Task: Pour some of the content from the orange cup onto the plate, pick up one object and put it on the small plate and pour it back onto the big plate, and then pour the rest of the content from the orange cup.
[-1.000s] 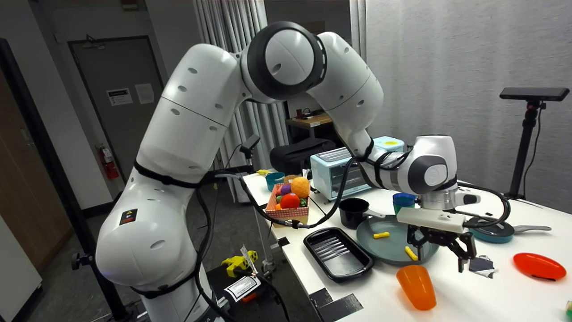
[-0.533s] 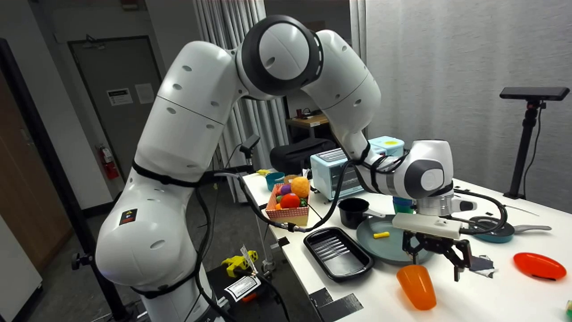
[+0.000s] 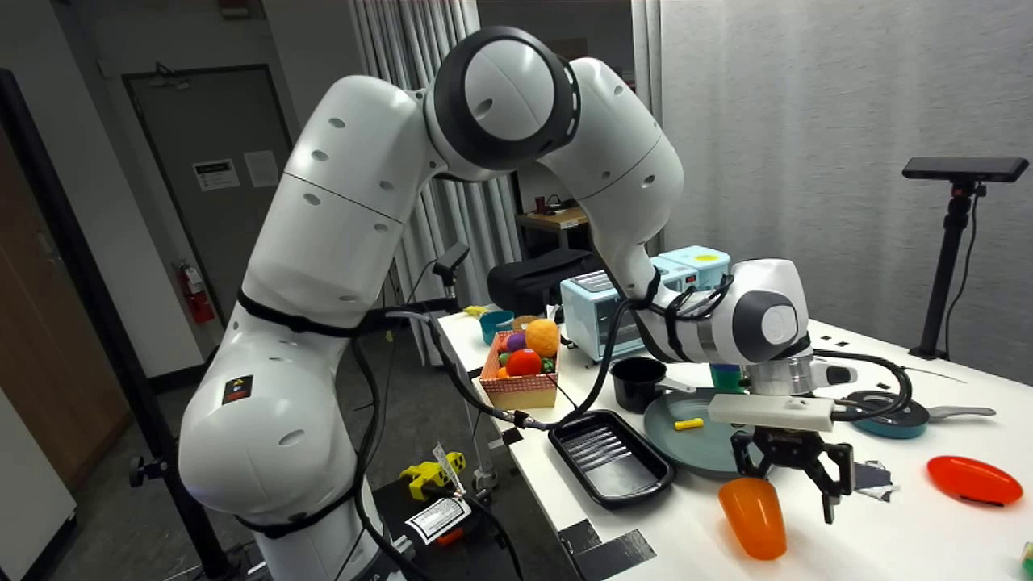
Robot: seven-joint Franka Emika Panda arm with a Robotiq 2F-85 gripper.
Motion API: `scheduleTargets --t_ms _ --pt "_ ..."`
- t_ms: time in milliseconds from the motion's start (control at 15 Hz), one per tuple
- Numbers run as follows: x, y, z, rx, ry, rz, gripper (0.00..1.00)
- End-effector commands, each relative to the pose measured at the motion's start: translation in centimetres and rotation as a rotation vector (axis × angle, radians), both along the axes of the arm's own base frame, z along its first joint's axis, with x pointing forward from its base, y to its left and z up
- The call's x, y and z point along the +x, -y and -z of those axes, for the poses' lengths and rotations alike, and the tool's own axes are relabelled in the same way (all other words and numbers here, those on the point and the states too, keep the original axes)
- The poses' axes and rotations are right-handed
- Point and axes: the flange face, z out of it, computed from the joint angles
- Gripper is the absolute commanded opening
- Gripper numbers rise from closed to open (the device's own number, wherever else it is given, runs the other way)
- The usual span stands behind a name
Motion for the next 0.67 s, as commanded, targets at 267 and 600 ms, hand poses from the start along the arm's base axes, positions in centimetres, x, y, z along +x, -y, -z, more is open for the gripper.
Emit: scheduleTargets --t_ms 267,600 --pt "-0.06 -0.99 -0.7 -0.062 0.021 0.001 0.14" --pt "0.07 -0.78 -0.91 -0.047 0.025 0.025 0.0"
